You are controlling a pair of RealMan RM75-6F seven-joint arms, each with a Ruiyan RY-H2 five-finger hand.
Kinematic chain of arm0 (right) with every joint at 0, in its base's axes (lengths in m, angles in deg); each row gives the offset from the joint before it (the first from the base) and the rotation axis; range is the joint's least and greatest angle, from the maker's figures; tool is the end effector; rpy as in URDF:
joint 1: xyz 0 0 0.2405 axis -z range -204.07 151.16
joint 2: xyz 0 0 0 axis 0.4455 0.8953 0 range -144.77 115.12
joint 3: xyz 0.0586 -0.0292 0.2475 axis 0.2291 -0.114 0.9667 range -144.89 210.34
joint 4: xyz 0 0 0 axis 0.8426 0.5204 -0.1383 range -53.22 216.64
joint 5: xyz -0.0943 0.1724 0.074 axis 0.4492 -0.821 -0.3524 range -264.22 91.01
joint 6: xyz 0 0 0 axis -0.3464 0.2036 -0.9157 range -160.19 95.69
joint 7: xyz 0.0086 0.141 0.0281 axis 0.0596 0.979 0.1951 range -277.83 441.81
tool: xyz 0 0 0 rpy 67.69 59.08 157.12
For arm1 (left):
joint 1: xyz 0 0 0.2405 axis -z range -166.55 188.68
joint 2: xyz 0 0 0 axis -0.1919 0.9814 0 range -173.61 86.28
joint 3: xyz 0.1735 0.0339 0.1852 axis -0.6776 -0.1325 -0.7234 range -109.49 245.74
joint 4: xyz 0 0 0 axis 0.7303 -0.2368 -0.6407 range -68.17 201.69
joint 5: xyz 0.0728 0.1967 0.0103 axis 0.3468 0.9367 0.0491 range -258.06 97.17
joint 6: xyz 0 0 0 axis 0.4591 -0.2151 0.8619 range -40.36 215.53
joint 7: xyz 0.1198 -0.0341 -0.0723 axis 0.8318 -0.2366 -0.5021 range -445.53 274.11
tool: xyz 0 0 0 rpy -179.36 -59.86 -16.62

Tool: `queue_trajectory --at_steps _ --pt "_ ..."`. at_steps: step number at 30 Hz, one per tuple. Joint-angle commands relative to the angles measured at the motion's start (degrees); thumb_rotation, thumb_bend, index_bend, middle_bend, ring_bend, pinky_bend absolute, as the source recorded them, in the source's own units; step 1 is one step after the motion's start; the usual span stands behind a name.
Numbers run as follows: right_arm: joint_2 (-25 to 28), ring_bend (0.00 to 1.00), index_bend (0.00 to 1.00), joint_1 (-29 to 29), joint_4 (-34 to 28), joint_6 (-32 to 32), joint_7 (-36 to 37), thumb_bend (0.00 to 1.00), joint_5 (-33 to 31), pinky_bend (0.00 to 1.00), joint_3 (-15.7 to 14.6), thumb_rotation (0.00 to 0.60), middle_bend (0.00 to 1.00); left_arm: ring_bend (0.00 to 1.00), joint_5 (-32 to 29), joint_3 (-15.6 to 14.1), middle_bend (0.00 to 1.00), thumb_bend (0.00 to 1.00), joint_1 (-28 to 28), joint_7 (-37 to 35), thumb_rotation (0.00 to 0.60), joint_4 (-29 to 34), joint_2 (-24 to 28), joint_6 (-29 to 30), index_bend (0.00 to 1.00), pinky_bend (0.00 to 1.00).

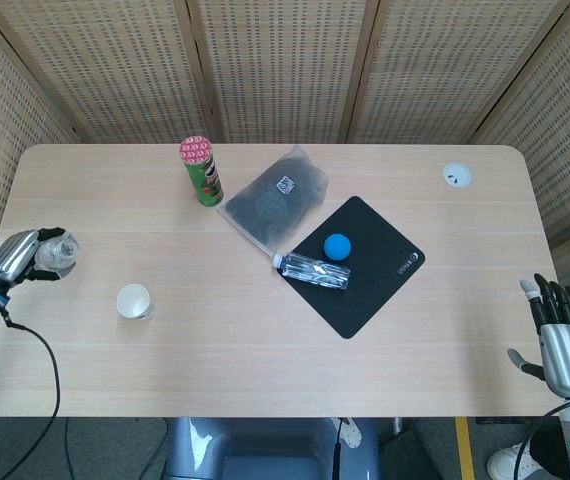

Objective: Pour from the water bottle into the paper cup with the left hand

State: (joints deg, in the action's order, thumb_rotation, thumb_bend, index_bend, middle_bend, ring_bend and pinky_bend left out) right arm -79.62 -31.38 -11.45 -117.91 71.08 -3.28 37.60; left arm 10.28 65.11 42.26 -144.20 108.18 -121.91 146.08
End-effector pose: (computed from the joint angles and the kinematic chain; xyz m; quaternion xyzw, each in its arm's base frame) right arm -0.3095 -0.1882 0.1627 0.6013 -0.3369 0.3451 0.6370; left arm -0.3685 0.3548 0.1441 -0.6193 -0.5217 -0.3965 0.4325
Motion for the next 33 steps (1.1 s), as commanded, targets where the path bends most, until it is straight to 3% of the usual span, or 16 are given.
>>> queue_trajectory --at_steps 1,14,22,33 --pt "0.00 0.00 0.00 0.20 -0.34 -0.38 -0.34 0.00 0.36 0.00 -0.13 0.600 0.00 0.37 0.91 -1.37 0.54 0.61 -0.81 1.65 0.600 -1.58 -0.23 0.01 0.70 0.41" --pt "-0.44 0.00 0.00 0.71 -0.24 -1.17 -2.12 0.00 -0.02 0.00 0.12 0.600 0.00 0.37 3.67 -4.25 0.54 0.61 1.49 11.40 0.600 -10.74 -6.05 -4.09 0.70 0.41" --pt "-0.81 0.00 0.00 0.87 -0.21 -1.30 -2.89 0.00 -0.25 0.00 0.21 0.600 0.00 0.37 4.85 -5.19 0.54 0.61 3.33 13.67 0.600 -12.02 -8.57 -5.15 0.70 0.41" --pt "-0.45 0.00 0.00 1.13 -0.16 -1.58 -1.46 0.00 -0.16 0.00 0.39 0.600 0.00 0.37 4.75 -5.35 0.54 0.61 4.31 23.51 0.600 -10.87 -8.90 -6.13 0.70 0.41"
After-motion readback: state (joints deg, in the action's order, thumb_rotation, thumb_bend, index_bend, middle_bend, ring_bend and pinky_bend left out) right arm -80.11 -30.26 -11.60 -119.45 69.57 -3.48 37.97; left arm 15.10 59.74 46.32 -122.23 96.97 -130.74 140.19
